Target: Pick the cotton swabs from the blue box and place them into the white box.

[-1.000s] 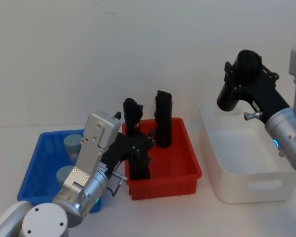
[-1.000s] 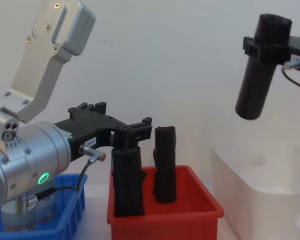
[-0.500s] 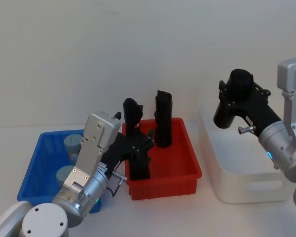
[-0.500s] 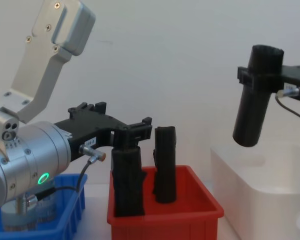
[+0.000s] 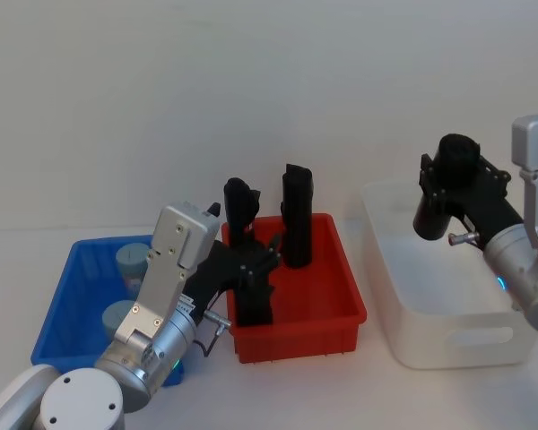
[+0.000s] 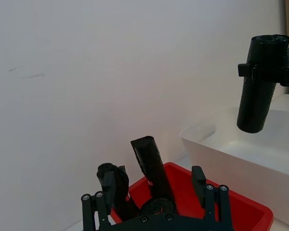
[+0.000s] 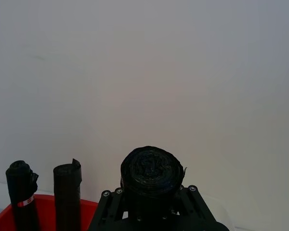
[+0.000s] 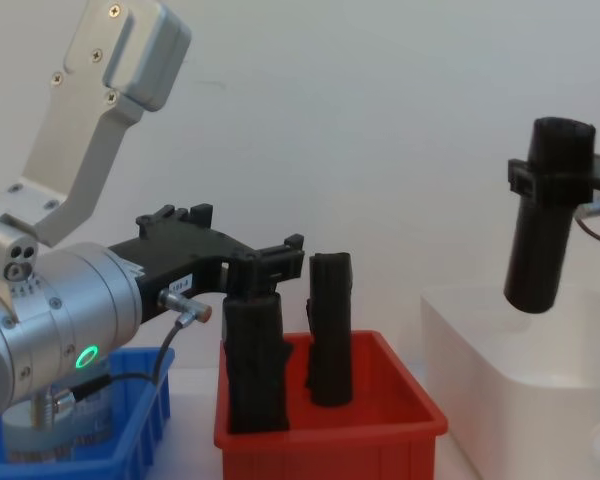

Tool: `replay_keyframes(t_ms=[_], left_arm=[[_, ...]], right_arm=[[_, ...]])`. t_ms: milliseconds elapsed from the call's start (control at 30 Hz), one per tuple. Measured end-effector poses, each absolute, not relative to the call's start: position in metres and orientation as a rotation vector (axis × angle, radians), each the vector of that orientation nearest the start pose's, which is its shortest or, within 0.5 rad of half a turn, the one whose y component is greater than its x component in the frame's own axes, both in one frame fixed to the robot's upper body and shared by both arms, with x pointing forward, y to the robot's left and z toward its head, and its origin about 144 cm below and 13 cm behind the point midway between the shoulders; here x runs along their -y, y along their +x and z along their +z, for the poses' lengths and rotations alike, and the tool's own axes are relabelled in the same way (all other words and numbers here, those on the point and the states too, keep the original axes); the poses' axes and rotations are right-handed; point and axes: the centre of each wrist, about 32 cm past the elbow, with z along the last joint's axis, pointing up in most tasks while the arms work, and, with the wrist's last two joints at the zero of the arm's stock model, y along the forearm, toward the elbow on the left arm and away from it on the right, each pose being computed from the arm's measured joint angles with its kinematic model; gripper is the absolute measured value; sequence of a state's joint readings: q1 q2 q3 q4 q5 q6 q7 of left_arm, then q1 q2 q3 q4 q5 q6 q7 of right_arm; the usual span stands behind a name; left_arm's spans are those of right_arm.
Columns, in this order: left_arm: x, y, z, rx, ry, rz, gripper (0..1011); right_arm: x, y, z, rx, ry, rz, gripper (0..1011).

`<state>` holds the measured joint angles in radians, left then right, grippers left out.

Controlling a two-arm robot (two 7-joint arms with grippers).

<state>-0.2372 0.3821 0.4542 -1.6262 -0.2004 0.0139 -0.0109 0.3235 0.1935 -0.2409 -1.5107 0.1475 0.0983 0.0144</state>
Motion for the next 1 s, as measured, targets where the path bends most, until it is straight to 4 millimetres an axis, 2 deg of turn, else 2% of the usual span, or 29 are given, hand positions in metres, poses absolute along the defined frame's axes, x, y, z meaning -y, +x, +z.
replay_keyframes(t_ms=[133, 333, 467, 600, 633, 800, 1000], left_arm=[[-0.1984, 0.492, 1.2044, 0.268, 0.061, 1.124, 1003], [-0.1984, 0.492, 1.2044, 0.268, 0.061, 1.124, 1003], [-0.1984, 0.492, 1.2044, 0.268, 0.061, 1.124, 1003], [-0.1984, 0.492, 1.2044, 0.268, 0.061, 1.124, 1003], [-0.1984, 0.492, 1.2044, 0.268, 0.061, 1.124, 1003], [-0.1991, 0.4912, 1.2066, 0.272, 0.078, 1.128, 1003], [-0.2028, 0.4866, 1.2134, 0.281, 0.131, 1.159, 1003]], right_arm=[[0.214, 0.5379, 1.2291, 0.169, 0.006, -1.355, 433], [0.2167, 0.5392, 1.2272, 0.167, -0.006, -1.371, 592], [0.2177, 0.5397, 1.2264, 0.166, -0.011, -1.377, 753], [0.2182, 0.54, 1.2258, 0.166, -0.014, -1.38, 828], [0.2184, 0.54, 1.2257, 0.165, -0.015, -1.381, 882], [0.219, 0.5403, 1.2252, 0.165, -0.018, -1.384, 1002], [0.2195, 0.5406, 1.2249, 0.165, -0.02, -1.387, 1002]])
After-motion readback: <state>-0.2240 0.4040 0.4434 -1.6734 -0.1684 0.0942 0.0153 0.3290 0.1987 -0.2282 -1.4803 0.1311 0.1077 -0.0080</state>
